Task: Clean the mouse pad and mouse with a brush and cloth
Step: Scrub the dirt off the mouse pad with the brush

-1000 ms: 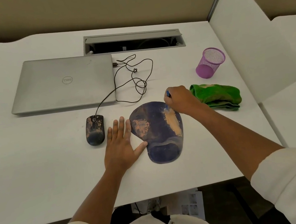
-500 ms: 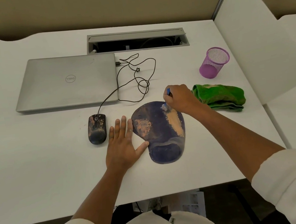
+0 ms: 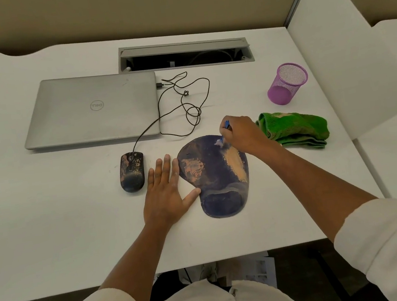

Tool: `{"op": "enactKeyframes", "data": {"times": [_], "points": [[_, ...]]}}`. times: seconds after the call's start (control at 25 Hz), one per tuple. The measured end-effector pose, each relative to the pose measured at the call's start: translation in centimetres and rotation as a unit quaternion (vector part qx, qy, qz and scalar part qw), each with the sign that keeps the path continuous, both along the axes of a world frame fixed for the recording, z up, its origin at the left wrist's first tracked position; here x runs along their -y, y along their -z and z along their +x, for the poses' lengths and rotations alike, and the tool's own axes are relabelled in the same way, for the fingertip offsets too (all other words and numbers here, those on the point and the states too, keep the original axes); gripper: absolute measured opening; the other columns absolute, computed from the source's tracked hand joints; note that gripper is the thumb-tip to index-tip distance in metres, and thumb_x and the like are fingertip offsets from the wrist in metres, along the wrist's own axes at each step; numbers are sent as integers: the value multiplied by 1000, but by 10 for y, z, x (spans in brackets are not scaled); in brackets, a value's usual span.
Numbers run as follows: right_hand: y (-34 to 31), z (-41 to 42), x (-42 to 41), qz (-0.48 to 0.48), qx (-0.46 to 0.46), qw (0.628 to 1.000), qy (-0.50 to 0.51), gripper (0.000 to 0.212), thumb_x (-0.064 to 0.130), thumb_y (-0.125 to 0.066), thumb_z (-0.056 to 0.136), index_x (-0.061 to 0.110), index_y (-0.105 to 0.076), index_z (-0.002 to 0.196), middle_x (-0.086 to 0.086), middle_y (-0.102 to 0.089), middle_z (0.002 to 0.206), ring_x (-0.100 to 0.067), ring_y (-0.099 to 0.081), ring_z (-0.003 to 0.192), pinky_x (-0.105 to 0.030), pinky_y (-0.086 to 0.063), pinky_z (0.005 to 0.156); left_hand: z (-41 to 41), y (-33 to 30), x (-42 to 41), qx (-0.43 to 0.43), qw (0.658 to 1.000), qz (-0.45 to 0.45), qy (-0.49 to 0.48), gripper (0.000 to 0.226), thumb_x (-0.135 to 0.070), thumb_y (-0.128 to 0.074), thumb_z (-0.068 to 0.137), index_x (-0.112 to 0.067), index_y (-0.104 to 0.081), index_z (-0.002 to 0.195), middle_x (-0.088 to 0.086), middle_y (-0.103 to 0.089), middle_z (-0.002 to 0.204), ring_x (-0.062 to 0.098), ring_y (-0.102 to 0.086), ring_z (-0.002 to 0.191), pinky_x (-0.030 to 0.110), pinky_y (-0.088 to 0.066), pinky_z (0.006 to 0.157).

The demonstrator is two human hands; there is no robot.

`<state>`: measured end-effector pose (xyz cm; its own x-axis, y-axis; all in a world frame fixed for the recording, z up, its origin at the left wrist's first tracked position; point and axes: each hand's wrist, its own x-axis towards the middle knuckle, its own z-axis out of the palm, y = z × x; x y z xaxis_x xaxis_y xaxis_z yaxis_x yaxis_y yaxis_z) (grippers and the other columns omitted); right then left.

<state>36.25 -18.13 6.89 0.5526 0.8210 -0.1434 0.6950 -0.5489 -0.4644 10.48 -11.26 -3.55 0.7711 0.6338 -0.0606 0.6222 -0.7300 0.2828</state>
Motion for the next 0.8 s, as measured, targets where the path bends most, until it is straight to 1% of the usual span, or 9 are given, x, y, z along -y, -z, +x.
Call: {"op": "enactKeyframes", "data": {"times": [0.12, 0.2, 0.28, 0.36, 0.48, 0.56, 0.68, 0.8], "points": [[5, -3, 5, -40, 0, 999, -22, 20, 17, -47, 94, 8, -65, 93, -12, -69, 85, -30, -64, 82, -43, -52, 71, 0, 0, 0, -6, 1000, 1, 0, 106, -88, -20, 86, -21, 3, 164, 3, 13, 171, 22, 18, 156, 45, 2, 128], [2, 1, 5, -26, 1, 1000, -11, 20, 20, -47, 95, 11, -65, 92, -11, -69, 86, -28, -64, 80, -43, -52, 72, 0, 0, 0, -8, 1000, 2, 0, 105, -88, -20, 86, -21, 3, 164, 3, 13, 171, 22, 18, 156, 45, 2, 128], [-1, 9, 4, 9, -10, 1000, 26, 19, 25, -47, 97, 15, -63, 93, -11, -70, 88, -27, -64, 81, -43, -54, 73, 1, 0, 0, -10, 1000, 1, 0, 105, -88, -20, 86, -21, 4, 164, 3, 13, 171, 22, 18, 156, 45, 2, 128], [-1, 15, 6, 4, -23, 999, 41, 18, 24, -47, 97, 16, -62, 91, -10, -71, 88, -27, -64, 81, -43, -55, 74, 0, -1, 0, -12, 1000, 1, 0, 106, -88, -19, 85, -21, 5, 163, 3, 14, 171, 22, 19, 156, 45, 2, 128], [5, 18, 12, -41, -26, 998, 25, 18, 20, -48, 93, 14, -64, 85, -5, -70, 80, -25, -64, 77, -38, -51, 68, 0, -2, 0, -13, 1000, 1, 1, 106, -89, -16, 85, -20, 6, 163, 3, 15, 171, 21, 20, 156, 45, 2, 128], [4, 20, 12, -30, -33, 998, 32, 18, 20, -48, 93, 15, -63, 85, -3, -70, 78, -24, -64, 74, -37, -50, 66, 0, -2, 1, -10, 1000, 2, 2, 106, -88, -17, 85, -20, 4, 164, 3, 13, 171, 21, 19, 156, 44, 3, 128], [0, 22, 7, 9, -49, 998, 41, 18, 21, -49, 96, 14, -64, 91, -5, -72, 83, -24, -66, 77, -39, -53, 70, 0, -2, 1, -6, 1000, 3, 3, 106, -88, -20, 86, -20, 3, 164, 3, 12, 171, 22, 18, 156, 44, 3, 128], [2, 22, 8, -33, -41, 998, 24, 16, 20, -48, 95, 16, -62, 87, -4, -71, 81, -23, -66, 79, -39, -53, 72, 0, -2, 1, -5, 1000, 1, 2, 105, -87, -23, 87, -19, 2, 164, 3, 12, 171, 22, 17, 156, 44, 3, 128]]}}
